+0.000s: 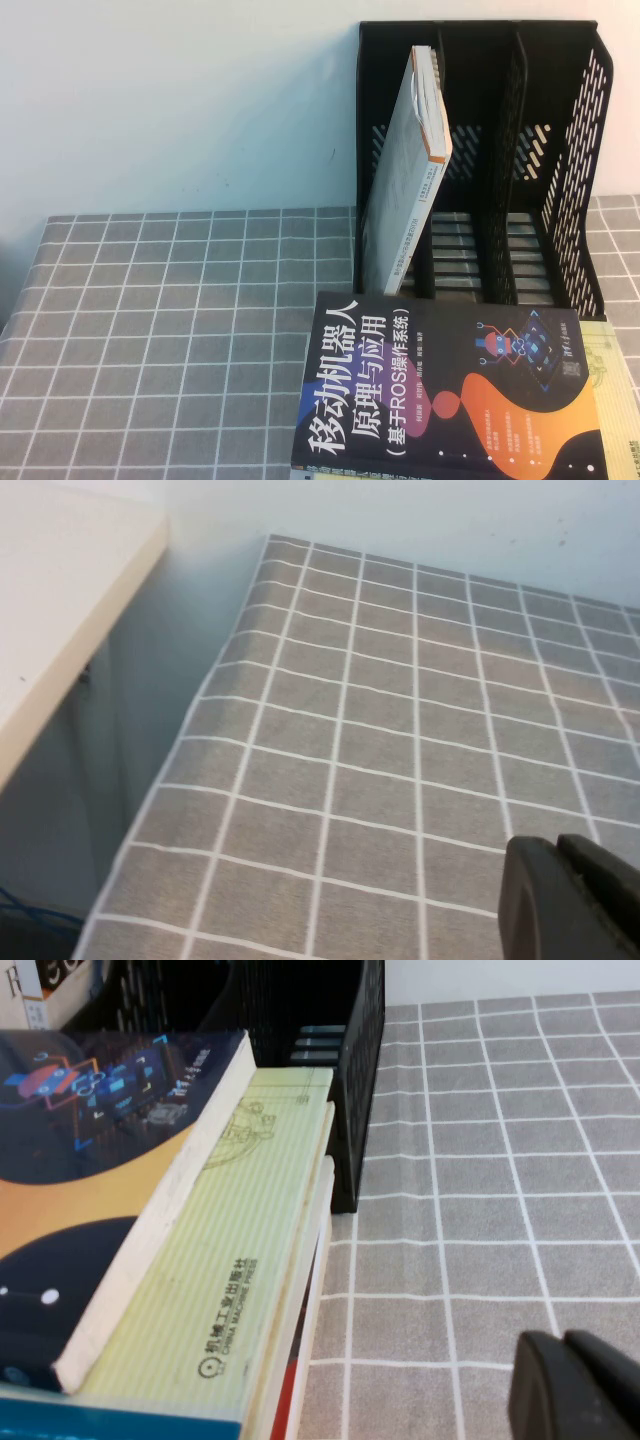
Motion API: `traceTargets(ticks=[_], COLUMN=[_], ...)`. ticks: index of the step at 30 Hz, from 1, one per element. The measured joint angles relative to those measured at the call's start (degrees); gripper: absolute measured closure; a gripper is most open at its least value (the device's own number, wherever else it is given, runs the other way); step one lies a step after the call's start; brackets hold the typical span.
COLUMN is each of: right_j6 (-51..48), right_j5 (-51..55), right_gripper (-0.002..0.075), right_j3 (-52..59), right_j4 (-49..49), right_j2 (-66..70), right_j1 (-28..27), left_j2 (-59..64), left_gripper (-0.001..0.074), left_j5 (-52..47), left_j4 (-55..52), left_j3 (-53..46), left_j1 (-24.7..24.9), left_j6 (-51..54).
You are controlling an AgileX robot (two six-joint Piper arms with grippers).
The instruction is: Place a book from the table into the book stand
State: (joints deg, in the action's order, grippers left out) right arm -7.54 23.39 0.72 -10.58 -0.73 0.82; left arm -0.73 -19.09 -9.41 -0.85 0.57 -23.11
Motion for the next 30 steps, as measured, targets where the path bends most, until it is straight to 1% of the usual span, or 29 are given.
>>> traceTargets(ticks=[7, 30], right_j6=[0.0, 0.0], right_j5=[0.0, 0.0], right_gripper=[0.0729, 0.0729], right_j3=[0.0, 0.0], right_j4=[0.0, -0.2], right_j2=[0.0, 0.0], right_j1=[0.0, 0.0], left_j2=[0.0, 0.0], left_gripper=[0.0738, 0.0738], left_j5=[-0.1, -0.1], left_j4=[-2.3, -1.3], left_j3=[0.0, 0.0], left_j1=[0.0, 0.0], left_j6=[0.3, 0.3])
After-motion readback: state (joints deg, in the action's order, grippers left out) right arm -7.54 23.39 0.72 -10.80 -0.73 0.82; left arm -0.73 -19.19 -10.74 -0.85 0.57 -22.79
